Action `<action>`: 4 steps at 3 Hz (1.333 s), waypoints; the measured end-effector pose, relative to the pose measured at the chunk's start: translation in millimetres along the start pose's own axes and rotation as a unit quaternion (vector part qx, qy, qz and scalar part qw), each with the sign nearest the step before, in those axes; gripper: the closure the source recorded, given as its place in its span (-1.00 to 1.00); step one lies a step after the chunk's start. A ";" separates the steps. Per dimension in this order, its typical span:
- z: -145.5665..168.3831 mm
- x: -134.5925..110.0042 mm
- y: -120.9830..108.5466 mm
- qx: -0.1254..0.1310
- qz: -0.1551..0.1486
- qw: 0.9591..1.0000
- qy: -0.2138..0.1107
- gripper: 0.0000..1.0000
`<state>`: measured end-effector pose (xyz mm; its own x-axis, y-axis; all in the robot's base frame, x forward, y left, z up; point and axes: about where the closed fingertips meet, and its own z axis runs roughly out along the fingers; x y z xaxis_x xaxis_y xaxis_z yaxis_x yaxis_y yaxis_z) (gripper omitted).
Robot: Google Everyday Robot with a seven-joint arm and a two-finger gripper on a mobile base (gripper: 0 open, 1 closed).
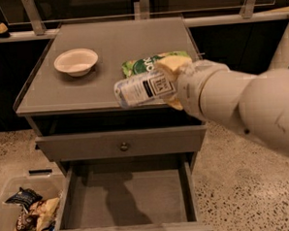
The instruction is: Pick blue plastic bottle from middle drawer and place on counter
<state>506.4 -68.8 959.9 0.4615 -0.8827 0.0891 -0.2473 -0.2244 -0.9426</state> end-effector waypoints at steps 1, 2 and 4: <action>45.6 44.2 -30.6 0.023 0.000 1.000 -0.015 1.00; 87.9 78.7 -72.9 0.030 -0.018 0.999 -0.030 1.00; 92.0 82.5 -124.7 0.062 -0.041 0.997 -0.027 1.00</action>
Offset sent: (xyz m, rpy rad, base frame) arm 0.2445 -0.0001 0.1262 -0.0264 -0.0979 0.1389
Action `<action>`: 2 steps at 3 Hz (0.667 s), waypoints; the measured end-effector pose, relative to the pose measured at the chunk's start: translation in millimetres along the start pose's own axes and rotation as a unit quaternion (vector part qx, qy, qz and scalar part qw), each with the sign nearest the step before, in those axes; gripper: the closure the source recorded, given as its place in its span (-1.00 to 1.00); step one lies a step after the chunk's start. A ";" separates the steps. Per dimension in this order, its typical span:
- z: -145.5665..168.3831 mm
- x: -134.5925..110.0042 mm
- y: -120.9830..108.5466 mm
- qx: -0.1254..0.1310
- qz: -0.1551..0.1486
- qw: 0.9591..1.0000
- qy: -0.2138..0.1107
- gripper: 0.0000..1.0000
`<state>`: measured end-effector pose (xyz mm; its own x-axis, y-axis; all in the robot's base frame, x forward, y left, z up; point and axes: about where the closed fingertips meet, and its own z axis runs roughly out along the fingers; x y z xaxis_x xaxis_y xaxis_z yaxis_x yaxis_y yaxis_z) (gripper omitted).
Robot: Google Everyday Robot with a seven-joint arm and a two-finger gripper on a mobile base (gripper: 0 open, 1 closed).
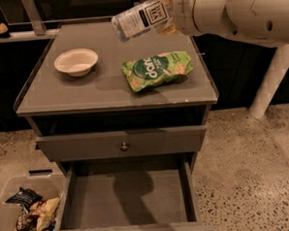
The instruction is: Pick blue plastic bottle from middle drawer and place on counter
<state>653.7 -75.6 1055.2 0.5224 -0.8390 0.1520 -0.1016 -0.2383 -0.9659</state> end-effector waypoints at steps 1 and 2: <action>18.9 21.1 -7.0 -0.001 0.006 1.000 -0.001 1.00; 60.4 61.8 -8.5 -0.011 0.015 1.000 0.003 1.00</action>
Offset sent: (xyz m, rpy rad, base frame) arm 0.1696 -0.0464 -0.0003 0.0149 0.0686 -0.0485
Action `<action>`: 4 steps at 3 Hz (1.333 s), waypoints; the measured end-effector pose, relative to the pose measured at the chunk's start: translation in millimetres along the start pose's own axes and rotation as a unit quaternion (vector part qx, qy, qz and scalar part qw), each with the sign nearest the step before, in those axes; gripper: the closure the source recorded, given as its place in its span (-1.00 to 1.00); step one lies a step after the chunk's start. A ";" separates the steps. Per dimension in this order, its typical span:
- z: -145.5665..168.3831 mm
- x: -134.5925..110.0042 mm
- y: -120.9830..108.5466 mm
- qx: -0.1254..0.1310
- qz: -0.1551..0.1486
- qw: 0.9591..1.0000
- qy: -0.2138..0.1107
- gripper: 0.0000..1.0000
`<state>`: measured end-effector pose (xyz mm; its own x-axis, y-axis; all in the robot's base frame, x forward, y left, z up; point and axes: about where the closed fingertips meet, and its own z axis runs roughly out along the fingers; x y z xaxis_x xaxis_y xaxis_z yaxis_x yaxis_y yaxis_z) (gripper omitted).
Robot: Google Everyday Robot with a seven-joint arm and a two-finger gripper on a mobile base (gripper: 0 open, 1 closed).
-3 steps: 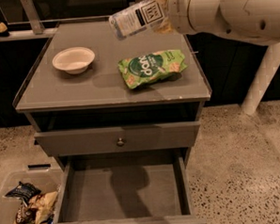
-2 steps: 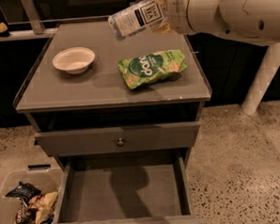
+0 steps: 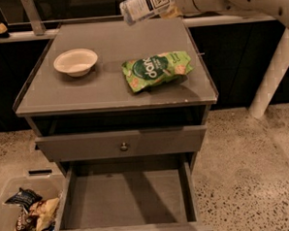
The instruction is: Pick blue plastic bottle from middle drawer and place on counter
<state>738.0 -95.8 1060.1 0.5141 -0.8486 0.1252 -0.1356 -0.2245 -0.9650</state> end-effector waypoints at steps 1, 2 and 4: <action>35.5 29.7 27.4 -0.038 0.019 0.999 -0.001 1.00; 48.3 30.9 70.5 -0.085 0.046 0.995 -0.025 1.00; 55.5 -9.3 153.5 -0.160 0.082 0.980 -0.083 1.00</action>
Offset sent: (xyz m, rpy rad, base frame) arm 0.0469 -0.0280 -0.1419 -0.0003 0.3694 0.0327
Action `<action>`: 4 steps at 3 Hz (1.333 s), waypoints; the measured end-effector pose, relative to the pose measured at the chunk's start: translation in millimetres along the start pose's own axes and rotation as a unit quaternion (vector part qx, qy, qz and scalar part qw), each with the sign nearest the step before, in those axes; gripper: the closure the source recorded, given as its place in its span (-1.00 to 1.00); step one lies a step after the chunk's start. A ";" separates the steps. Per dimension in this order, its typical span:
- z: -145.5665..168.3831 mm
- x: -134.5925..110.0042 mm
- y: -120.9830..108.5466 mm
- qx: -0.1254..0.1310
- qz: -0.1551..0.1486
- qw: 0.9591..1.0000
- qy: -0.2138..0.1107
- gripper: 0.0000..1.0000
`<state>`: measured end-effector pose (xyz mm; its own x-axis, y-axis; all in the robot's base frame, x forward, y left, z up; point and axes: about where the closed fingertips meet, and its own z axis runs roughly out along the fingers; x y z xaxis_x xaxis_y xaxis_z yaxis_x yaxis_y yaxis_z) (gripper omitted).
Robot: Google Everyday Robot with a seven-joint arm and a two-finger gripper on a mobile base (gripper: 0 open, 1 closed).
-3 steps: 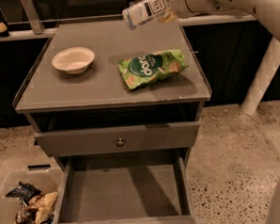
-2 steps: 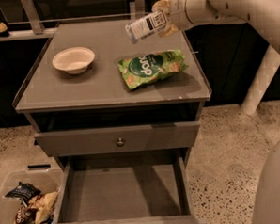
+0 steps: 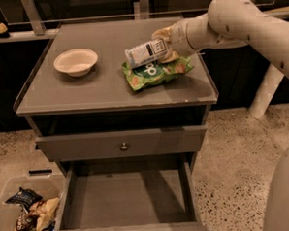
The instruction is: Pick blue plastic bottle from middle drawer and place on counter
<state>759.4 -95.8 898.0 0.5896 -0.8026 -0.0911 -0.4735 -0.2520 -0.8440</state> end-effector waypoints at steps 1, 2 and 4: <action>1.6 -1.1 2.7 -0.002 0.001 1.000 -0.001 1.00; 1.7 -1.1 2.7 -0.002 0.001 1.000 -0.001 0.65; 1.7 -1.2 2.7 -0.002 0.001 1.000 -0.001 -0.29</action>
Offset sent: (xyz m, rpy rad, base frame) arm -0.0008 0.0011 -0.0030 -0.0008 0.0053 0.0019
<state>758.6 -94.6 894.9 0.5907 -0.8014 -0.0936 -0.4775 -0.2537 -0.8412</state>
